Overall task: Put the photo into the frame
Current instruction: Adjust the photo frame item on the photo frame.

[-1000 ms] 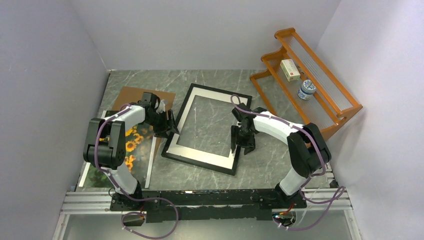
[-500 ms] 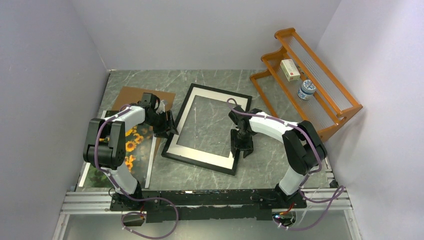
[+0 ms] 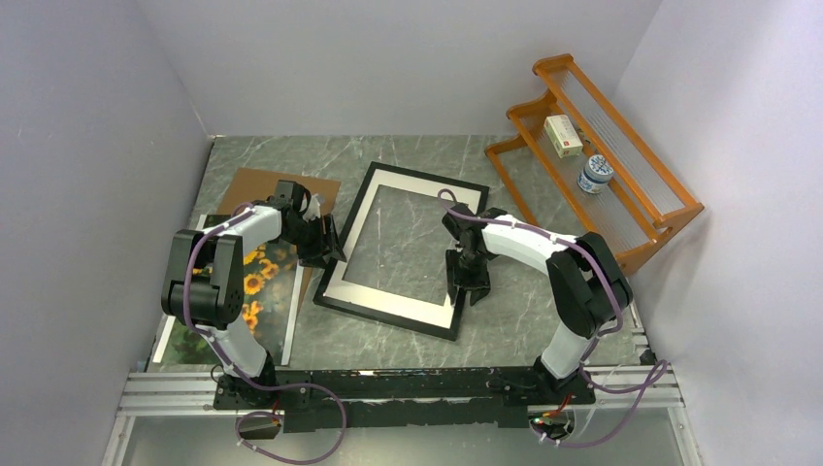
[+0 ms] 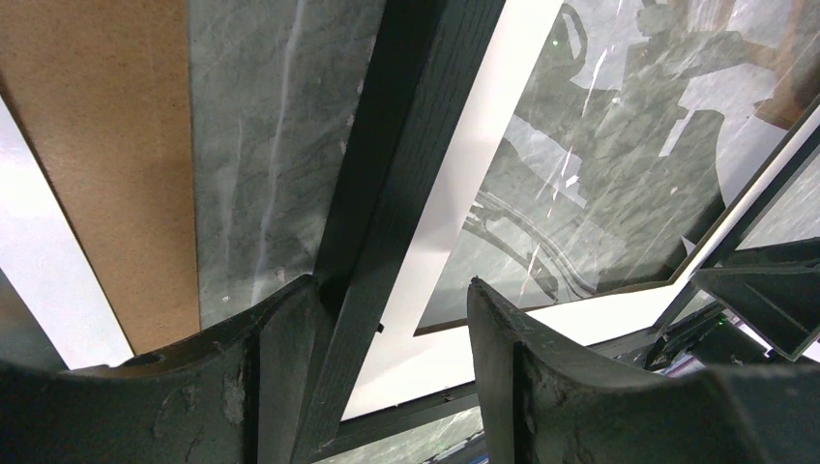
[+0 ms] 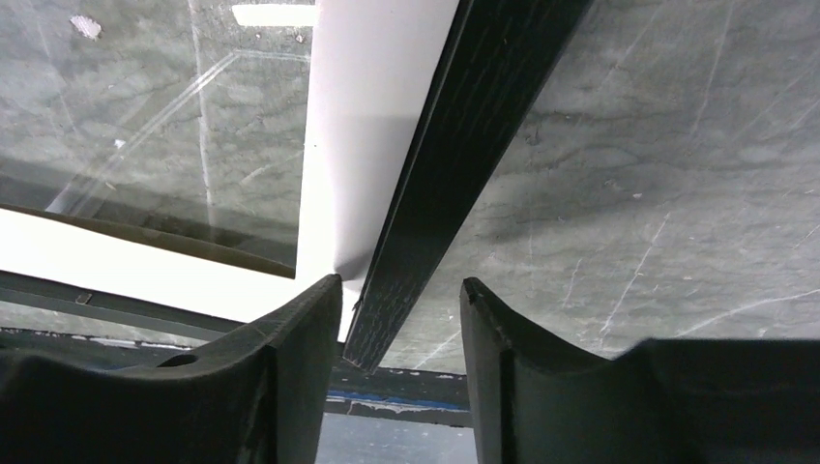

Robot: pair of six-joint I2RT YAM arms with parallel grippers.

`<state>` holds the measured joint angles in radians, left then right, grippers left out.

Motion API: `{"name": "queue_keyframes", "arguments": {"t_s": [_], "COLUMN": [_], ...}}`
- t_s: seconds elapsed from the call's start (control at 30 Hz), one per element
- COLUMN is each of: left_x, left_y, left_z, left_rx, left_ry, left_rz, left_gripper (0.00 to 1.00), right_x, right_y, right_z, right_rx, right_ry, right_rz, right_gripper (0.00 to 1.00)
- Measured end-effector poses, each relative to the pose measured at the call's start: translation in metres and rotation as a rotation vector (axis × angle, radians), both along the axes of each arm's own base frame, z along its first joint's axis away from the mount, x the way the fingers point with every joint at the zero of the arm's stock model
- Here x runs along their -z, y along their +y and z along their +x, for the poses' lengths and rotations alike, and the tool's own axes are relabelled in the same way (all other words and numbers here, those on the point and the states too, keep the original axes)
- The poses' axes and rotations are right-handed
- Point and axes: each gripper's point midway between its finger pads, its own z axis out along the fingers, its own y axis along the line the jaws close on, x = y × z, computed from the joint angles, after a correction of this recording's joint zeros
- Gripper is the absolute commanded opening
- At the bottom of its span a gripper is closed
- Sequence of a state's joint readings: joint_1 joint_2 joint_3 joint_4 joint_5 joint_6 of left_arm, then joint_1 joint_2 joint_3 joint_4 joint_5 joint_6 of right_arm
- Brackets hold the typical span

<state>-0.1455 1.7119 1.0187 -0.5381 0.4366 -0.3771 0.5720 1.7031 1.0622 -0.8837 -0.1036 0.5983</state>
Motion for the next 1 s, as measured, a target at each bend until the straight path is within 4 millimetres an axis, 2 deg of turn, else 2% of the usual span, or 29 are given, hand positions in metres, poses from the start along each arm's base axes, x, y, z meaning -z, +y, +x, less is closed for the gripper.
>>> {"name": "queue_keyframes", "arguments": {"t_s": [0.3, 0.53, 0.7, 0.83, 1.0], "left_x": [0.0000, 0.0001, 0.0002, 0.0006, 0.0008], "left_y": [0.0000, 0.0000, -0.0001, -0.0001, -0.0001], "left_z": [0.0001, 0.0001, 0.0000, 0.0000, 0.0002], "left_rx": [0.000, 0.000, 0.000, 0.000, 0.000], "left_ry": [0.000, 0.000, 0.001, 0.002, 0.001], "left_rz": [0.000, 0.000, 0.000, 0.000, 0.000], "left_gripper": [0.63, 0.62, 0.63, 0.63, 0.63], "right_x": [-0.0008, -0.0006, -0.0003, -0.0002, 0.0001], "right_y": [0.0017, 0.0032, 0.0042, 0.0037, 0.0026], "right_z": [-0.0033, -0.0055, -0.0058, -0.0070, -0.0075], "right_rx": [-0.009, -0.017, -0.017, -0.014, 0.002], "right_ry": [0.015, 0.027, 0.029, 0.036, 0.043], "right_rz": [0.014, 0.025, 0.030, 0.032, 0.039], "right_gripper": [0.54, 0.36, 0.32, 0.18, 0.08]}}
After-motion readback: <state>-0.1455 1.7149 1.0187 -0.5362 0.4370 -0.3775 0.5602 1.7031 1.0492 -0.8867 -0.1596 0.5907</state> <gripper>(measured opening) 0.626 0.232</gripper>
